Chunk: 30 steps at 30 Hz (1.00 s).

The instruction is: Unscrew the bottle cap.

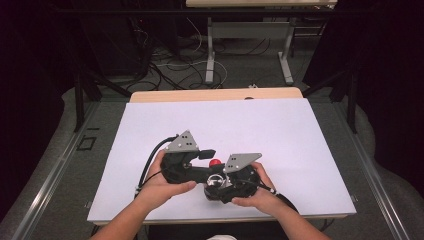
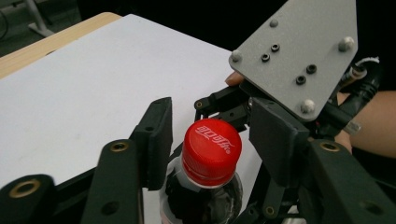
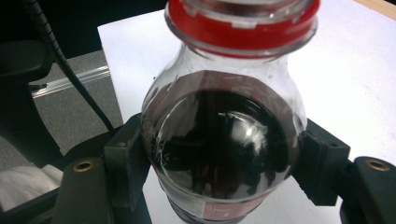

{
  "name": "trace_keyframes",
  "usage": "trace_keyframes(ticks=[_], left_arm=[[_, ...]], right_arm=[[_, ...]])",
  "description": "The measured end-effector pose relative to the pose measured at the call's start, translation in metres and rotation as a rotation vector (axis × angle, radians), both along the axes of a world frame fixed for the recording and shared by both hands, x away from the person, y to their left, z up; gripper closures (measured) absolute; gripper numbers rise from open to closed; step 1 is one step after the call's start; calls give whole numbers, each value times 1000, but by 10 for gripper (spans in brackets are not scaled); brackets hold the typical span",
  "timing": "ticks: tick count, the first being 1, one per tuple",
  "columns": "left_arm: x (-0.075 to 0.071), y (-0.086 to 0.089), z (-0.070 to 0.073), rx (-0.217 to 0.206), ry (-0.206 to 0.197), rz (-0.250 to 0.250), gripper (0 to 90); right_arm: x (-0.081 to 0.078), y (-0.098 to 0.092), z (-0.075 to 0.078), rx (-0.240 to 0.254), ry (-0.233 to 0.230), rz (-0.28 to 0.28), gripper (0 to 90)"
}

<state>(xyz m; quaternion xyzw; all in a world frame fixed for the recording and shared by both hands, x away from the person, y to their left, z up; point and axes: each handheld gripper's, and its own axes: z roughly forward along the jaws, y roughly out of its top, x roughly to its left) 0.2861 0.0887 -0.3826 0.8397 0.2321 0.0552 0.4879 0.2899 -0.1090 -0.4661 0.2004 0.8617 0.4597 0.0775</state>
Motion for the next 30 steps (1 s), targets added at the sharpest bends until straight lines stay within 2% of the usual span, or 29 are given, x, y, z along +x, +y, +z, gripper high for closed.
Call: trace_keyframes(ticks=[4, 8, 12, 16, 20, 23, 26, 28, 29, 30], left_arm=[[3, 3, -2, 4, -1, -55, 526], [6, 2, -5, 8, -7, -64, 555], [9, -2, -8, -4, 11, -73, 578], [10, -5, -9, 4, 16, -73, 604], [7, -10, -10, 19, 1, -35, 609], [3, -13, -9, 27, -4, 21, 613], [-2, -18, -7, 42, -36, 84, 615], [-5, -20, -5, 44, -41, 116, 616], [-5, -21, -3, 42, -38, 136, 616], [-6, -21, -1, 51, -33, 139, 616]], right_arm=[[-1, 0, 1, -4, 4, 8, 296], [-2, 1, 1, 4, -1, 9, 295], [-2, 2, 1, 1, 0, 13, 296], [-2, 2, 0, -3, 2, 9, 296], [0, 1, -2, -1, 7, -1, 296], [1, 0, -2, -3, 5, -5, 296], [1, 0, -1, -9, 13, -14, 296], [1, 0, -2, 4, 9, -34, 296], [1, 0, -1, -11, 7, -29, 296], [0, 1, -2, -7, -10, -46, 296]])
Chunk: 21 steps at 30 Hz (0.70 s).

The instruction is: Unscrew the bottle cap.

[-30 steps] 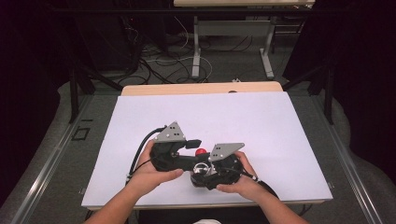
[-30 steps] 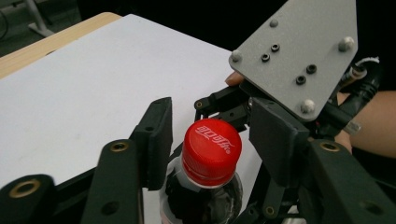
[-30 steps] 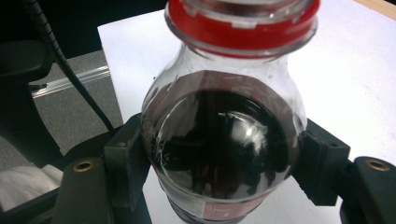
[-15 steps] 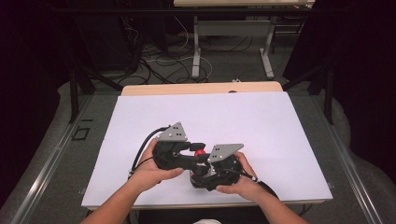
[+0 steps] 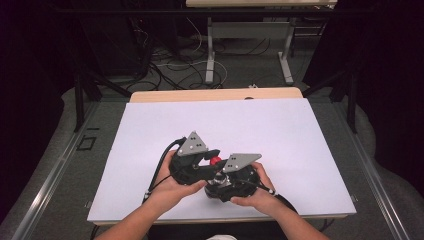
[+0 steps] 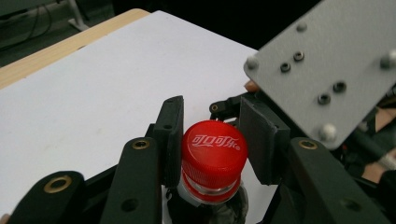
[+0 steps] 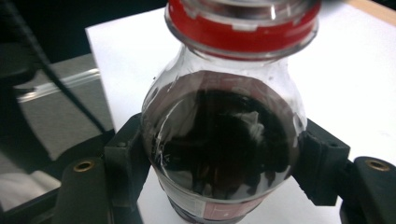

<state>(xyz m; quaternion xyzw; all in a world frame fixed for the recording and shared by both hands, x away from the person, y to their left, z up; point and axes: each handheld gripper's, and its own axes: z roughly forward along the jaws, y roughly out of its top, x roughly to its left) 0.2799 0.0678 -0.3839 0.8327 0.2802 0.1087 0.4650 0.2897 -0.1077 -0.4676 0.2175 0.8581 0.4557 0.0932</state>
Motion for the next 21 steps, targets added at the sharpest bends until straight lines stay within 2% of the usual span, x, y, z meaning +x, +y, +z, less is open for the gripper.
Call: trace_keyframes(ticks=[2, 7, 8, 9, 15, 16, 21], left_arm=[[-1, -2, 1, -8, -16, 24, 616], [3, -2, 3, -12, -5, 50, 616], [4, -1, 4, -15, -8, 51, 616], [5, 0, 4, -14, -9, 57, 616], [14, 11, 4, -23, 5, 100, 616], [16, 13, 4, -23, 3, 109, 615], [24, 27, 3, -32, 17, 154, 615]], right_arm=[[0, 1, 0, -4, -3, -14, 296], [1, -1, -1, -12, -11, -26, 296], [2, -2, 0, -20, -11, -15, 296], [2, -2, -1, -9, -11, -29, 296], [4, -5, 0, -15, -7, -48, 296], [6, -5, -1, -10, -21, -45, 296], [8, -9, -1, -11, -16, -76, 296]])
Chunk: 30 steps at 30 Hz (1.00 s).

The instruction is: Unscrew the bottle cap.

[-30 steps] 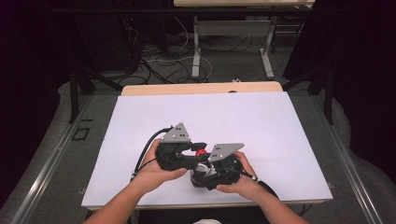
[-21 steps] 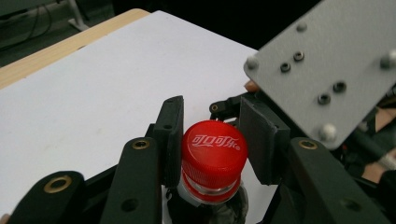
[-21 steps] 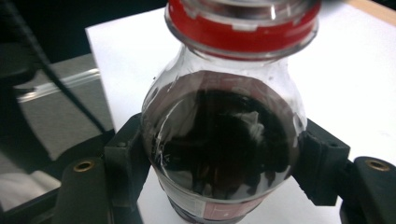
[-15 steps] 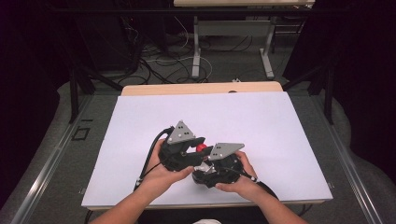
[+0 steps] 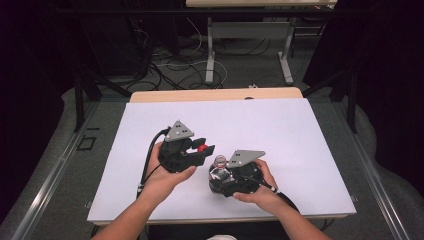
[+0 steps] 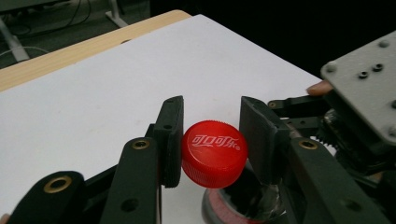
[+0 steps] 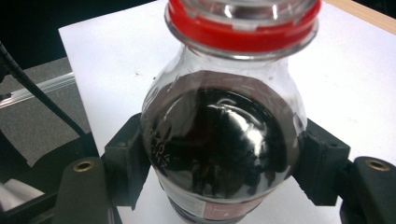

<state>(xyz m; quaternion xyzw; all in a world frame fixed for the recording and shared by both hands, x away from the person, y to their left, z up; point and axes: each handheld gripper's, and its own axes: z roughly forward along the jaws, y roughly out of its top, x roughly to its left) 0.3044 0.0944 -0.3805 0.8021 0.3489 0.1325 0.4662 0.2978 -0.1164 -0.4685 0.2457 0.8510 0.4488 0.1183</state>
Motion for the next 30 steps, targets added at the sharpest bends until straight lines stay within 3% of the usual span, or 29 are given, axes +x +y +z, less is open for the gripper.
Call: trace_keyframes(ticks=[8, 10, 12, 19, 20, 30], left_arm=[[10, 18, -4, -15, 24, 64, 616], [12, 22, -7, -25, 15, 87, 616], [13, 27, -9, -14, 20, 106, 616], [18, 44, -18, -43, 49, 168, 616], [19, 48, -19, -27, 51, 168, 615], [28, 70, -37, -15, 75, 260, 615]], right_arm=[[6, -6, -1, -6, 4, -34, 295], [7, -8, -1, -12, 13, -40, 295], [9, -9, -2, -5, 1, -54, 296], [13, -12, -3, -8, 13, -71, 296], [13, -13, -3, -13, 22, -69, 296], [18, -17, -6, -11, 19, -101, 296]])
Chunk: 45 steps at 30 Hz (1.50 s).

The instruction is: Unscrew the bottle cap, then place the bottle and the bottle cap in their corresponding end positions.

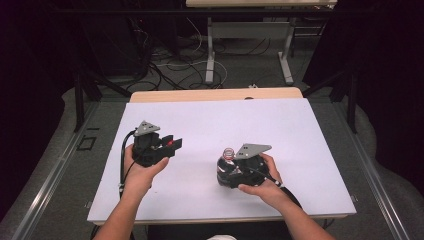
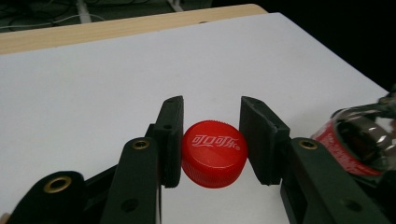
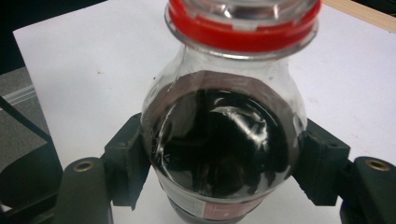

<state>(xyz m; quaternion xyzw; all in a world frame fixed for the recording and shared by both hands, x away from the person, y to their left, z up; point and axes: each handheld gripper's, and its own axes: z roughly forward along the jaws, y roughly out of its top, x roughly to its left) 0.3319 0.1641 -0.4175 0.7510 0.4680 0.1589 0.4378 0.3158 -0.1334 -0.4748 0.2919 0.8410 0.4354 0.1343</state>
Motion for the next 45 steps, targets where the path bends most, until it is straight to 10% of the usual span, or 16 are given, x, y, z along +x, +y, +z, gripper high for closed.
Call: trace_keyframes(ticks=[30, 45], left_arm=[[5, 29, -40, -42, 31, 107, 615], [6, 31, -43, -52, 38, 105, 615]], right_arm=[[76, 8, 19, -23, -47, -179, 296], [136, 28, -4, -14, -30, -292, 295]])
